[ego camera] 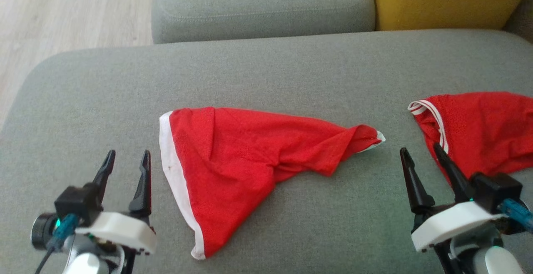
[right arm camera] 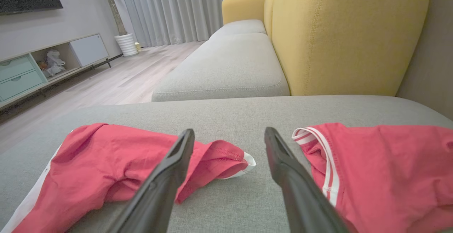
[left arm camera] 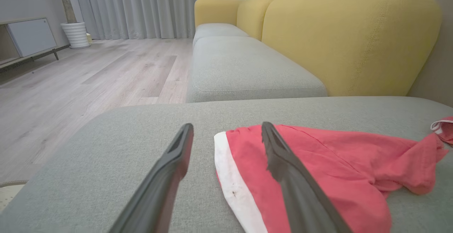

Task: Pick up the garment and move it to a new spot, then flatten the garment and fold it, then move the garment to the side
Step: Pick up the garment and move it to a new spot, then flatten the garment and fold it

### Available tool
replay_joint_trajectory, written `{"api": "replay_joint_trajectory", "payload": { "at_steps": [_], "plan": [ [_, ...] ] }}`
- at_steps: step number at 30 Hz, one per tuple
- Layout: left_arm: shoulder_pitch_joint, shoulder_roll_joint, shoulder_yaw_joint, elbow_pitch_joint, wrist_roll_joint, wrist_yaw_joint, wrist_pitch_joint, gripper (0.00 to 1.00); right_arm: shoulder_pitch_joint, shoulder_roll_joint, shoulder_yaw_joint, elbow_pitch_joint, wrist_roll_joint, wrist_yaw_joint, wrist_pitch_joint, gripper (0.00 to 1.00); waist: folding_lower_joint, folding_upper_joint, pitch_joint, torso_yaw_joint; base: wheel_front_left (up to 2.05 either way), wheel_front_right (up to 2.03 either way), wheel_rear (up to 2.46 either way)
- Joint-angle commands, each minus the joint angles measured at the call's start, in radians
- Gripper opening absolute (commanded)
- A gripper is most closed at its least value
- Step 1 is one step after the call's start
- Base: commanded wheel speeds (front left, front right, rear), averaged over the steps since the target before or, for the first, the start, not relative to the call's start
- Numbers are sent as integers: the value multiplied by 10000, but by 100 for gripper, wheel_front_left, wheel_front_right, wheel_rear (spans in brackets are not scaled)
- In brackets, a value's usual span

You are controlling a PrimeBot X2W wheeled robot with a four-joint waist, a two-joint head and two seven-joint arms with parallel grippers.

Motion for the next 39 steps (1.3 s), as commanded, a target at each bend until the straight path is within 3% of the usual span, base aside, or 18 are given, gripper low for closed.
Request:
{"api": "replay_joint_trajectory", "payload": {
  "at_steps": [1,12,39],
  "plan": [
    [-212,374,427,-557,26,117,65,100,-163,-146,196,-442,-55,67,62,100,0,0,-117,-13,0,0,0],
    [618,517,475,-1601,163,760,282,100,149,-84,17,-792,-219,67,239,100,0,0,-363,-26,0,0,0],
    [624,504,360,-1661,118,995,361,100,129,-63,162,-785,-205,67,352,100,0,0,-316,7,0,0,0]
  ]
}}
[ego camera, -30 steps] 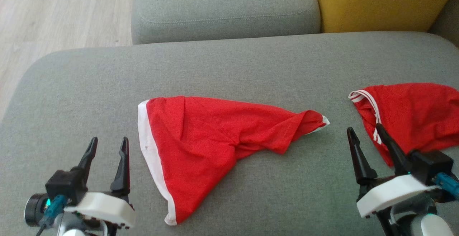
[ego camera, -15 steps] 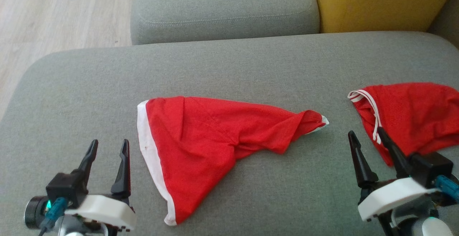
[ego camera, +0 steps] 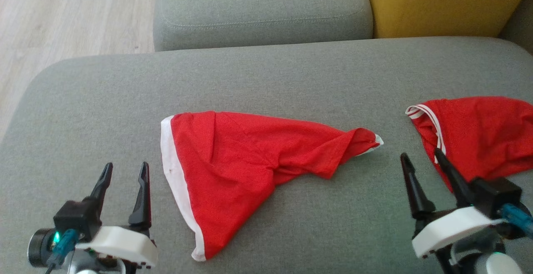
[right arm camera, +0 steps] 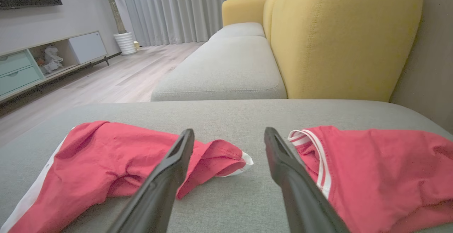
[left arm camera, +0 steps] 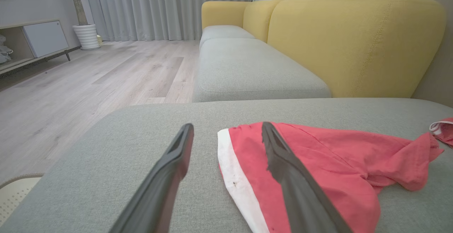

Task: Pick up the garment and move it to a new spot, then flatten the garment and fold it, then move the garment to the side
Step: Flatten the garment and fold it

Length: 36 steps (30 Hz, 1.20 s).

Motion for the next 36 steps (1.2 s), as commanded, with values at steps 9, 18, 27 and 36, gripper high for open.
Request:
{"api": "replay_joint_trajectory", "payload": {
  "at_steps": [9,18,27,36],
  "plan": [
    [-952,190,305,-232,12,-93,-137,100,-839,-346,2481,11,318,67,269,100,0,0,519,293,0,0,0],
    [-1895,-156,30,138,124,-399,-421,100,-2355,-249,5731,2216,1237,67,52,100,0,0,1378,998,0,0,0],
    [-2634,-525,-169,658,204,-727,-688,100,-3865,148,5865,4777,1742,67,-712,100,0,0,2125,1571,0,0,0],
    [-2817,-711,-107,1093,209,-879,-820,100,-4527,205,6404,5504,2585,67,-1368,0,0,0,2285,1621,0,0,0]
  ]
}}
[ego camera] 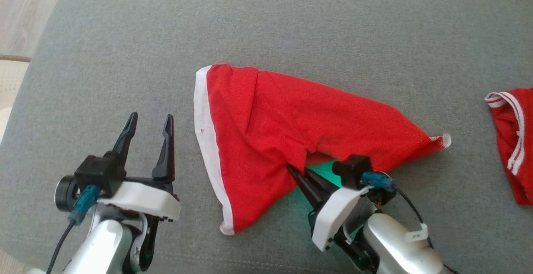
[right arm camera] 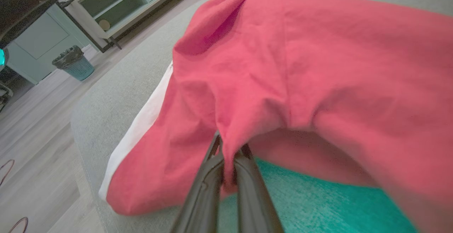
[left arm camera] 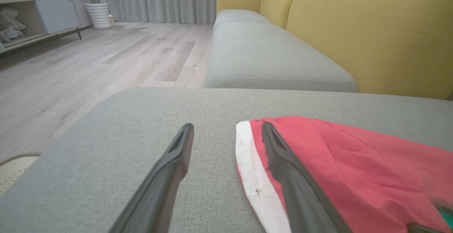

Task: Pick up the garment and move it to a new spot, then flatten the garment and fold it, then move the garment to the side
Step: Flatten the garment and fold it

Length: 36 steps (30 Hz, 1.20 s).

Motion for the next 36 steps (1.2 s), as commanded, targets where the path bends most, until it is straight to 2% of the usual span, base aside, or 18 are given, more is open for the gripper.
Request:
{"api": "replay_joint_trajectory", "payload": {
  "at_steps": [1,8,15,23,26,28,35,36],
  "plan": [
    [-488,152,475,-259,97,-21,-153,100,-162,82,150,-294,137,67,-216,0,-2,0,-36,-47,0,0,0],
    [-364,178,641,-234,173,-1,-189,100,334,-617,-478,-1287,358,67,-275,0,-2,0,-294,-528,0,0,0],
    [-273,184,686,-308,219,-19,-199,100,977,-1382,-1945,-2738,128,67,670,0,-2,0,-433,-1012,0,0,0],
    [-435,42,566,-301,289,-120,-204,100,779,-1986,-3593,-3566,41,67,1742,0,-2,0,-269,-957,0,0,0],
    [-543,-59,507,-281,296,-179,-206,100,194,-2131,-3810,-3237,212,67,2070,0,-2,0,-103,-777,0,0,0],
    [-726,-173,468,-198,300,-290,-207,100,-622,-2309,-3891,-2480,409,67,2280,0,-2,0,97,-541,0,0,0],
    [-1086,-537,414,-87,475,-508,-209,100,-2436,-2716,-3095,-369,1032,67,2208,0,-2,0,507,-95,0,0,0],
    [-1115,-585,418,-73,505,-534,-209,100,-2615,-2746,-2915,-111,1121,67,2157,40,-2,0,546,-65,0,0,0]
  ]
}}
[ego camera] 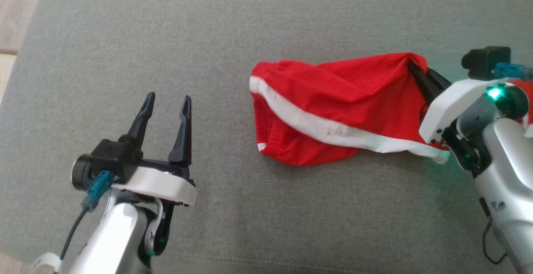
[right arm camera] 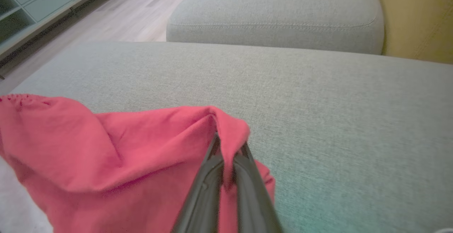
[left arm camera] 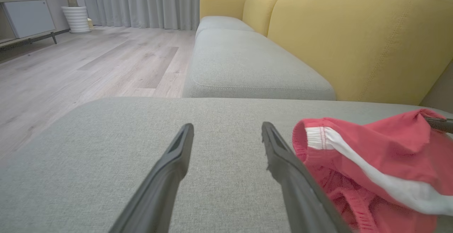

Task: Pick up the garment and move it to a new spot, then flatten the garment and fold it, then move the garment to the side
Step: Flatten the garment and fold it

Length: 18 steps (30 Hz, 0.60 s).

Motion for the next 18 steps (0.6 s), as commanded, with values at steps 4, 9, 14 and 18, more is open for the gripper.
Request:
{"api": "replay_joint_trajectory", "payload": {
  "at_steps": [4,9,14,18],
  "plan": [
    [-491,18,447,-203,194,-113,-123,100,-591,-158,648,408,358,67,-412,100,-1,0,150,98,0,0,0],
    [-425,-84,584,-58,303,-167,-123,100,-736,-85,841,918,503,67,-1514,100,-1,0,-27,-145,0,0,0],
    [-151,-37,767,25,353,-152,-123,100,-417,-22,530,697,392,67,-2518,100,-1,0,-427,-509,0,0,0],
    [191,17,805,98,359,-119,-123,100,94,10,2,127,136,67,-3028,100,-1,0,-884,-753,0,0,0]
  ]
}}
